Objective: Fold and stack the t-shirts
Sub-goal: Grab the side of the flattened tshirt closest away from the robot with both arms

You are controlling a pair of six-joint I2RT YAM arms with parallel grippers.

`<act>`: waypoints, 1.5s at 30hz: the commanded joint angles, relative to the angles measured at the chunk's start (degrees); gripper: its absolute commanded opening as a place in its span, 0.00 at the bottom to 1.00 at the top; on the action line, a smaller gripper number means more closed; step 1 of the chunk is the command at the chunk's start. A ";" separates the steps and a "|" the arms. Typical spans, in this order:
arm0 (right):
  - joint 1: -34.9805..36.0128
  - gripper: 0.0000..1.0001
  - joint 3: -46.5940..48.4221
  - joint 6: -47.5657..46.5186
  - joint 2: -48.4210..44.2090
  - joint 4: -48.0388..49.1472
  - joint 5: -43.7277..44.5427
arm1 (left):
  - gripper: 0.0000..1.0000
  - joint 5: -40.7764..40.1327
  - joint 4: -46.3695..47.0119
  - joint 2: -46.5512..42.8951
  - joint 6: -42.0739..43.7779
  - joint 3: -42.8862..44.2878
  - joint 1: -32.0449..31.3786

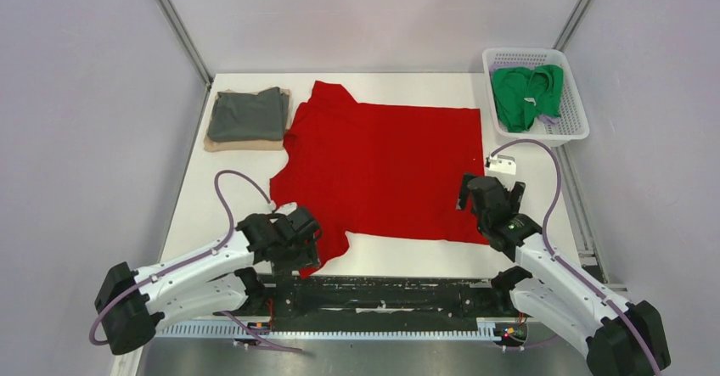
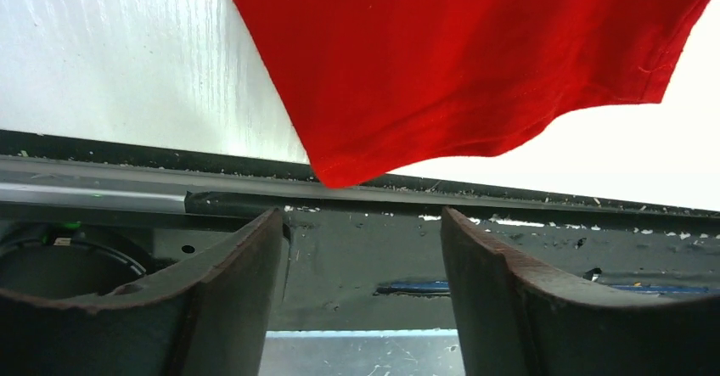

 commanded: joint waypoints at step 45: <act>-10.15 0.89 -6.38 15.20 -12.17 -16.87 -10.35 | 0.02 5.66 6.36 -0.92 -7.26 -7.59 -1.04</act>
